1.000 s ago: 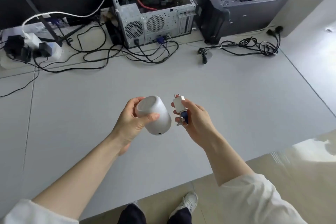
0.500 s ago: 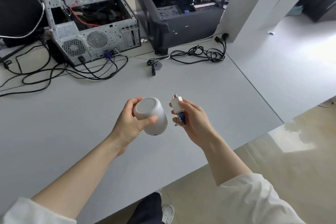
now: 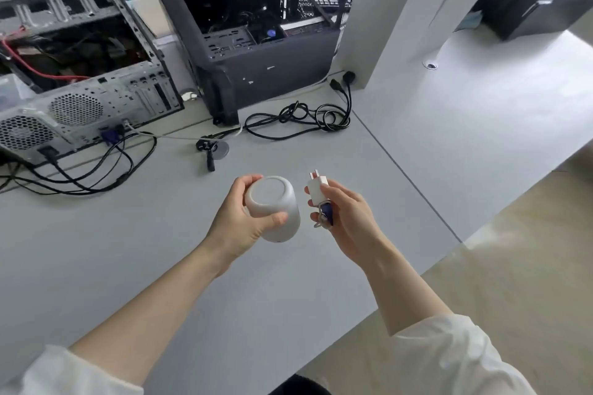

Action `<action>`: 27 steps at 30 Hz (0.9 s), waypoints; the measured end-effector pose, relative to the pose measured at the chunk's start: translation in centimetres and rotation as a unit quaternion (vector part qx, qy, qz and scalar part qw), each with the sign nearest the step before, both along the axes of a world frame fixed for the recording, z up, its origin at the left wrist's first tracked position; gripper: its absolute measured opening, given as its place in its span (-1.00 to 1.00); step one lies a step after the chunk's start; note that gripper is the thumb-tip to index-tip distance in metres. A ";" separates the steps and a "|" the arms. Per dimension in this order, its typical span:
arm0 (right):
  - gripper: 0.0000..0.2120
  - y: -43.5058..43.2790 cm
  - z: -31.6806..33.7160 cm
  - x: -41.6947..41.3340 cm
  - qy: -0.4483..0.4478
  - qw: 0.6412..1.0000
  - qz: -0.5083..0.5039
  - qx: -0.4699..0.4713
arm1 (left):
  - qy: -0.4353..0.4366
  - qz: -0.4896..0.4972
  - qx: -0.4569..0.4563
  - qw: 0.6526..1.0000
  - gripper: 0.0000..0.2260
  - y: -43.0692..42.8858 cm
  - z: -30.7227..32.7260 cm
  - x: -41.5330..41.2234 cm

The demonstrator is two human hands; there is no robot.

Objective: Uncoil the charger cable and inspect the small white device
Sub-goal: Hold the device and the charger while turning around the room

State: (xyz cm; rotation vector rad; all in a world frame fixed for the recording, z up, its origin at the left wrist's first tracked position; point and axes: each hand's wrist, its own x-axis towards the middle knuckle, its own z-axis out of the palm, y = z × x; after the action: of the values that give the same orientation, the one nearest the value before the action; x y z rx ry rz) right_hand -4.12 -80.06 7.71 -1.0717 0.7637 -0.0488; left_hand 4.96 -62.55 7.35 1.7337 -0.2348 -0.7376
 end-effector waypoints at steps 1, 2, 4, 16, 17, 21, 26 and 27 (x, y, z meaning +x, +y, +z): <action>-0.74 -0.7 -0.2 0.1 0.001 1.000 -0.002 0.002 | 0.000 -0.002 0.002 1.000 -0.37 -0.8 -0.1 0.1; -0.74 -1.4 -0.4 0.2 0.001 1.000 -0.002 0.004 | 0.000 -0.003 0.005 1.000 -0.36 -1.5 -0.2 0.3; -0.74 -2.8 -0.9 0.3 0.000 1.000 0.002 0.003 | -0.001 -0.005 0.010 1.000 -0.36 -2.9 -0.3 0.3; -0.77 -14.3 -0.6 -2.3 -0.047 0.998 0.050 0.014 | -0.021 0.024 0.034 0.999 -0.38 -13.6 1.4 -4.1; -0.77 -15.5 -0.5 -2.8 -0.051 0.997 0.054 0.013 | -0.023 0.027 0.033 0.999 -0.38 -14.8 1.6 -4.7; -0.79 -20.5 0.3 -6.0 -0.060 0.996 0.059 0.012 | -0.024 0.029 0.030 0.999 -0.38 -20.3 2.3 -8.0; -0.79 -26.3 0.7 -9.4 -0.059 0.997 0.053 0.004 | -0.032 0.021 0.026 0.999 -0.39 -26.4 2.7 -11.3; -0.78 -27.3 0.7 -10.0 -0.059 0.997 0.049 0.005 | -0.034 0.016 0.025 0.999 -0.39 -27.4 2.8 -11.8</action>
State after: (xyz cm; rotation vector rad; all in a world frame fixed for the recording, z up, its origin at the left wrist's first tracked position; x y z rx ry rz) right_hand -14.09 -107.38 8.39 -1.0852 0.6029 -0.0248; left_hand -6.86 -89.99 10.18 1.8078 -0.2353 -0.6666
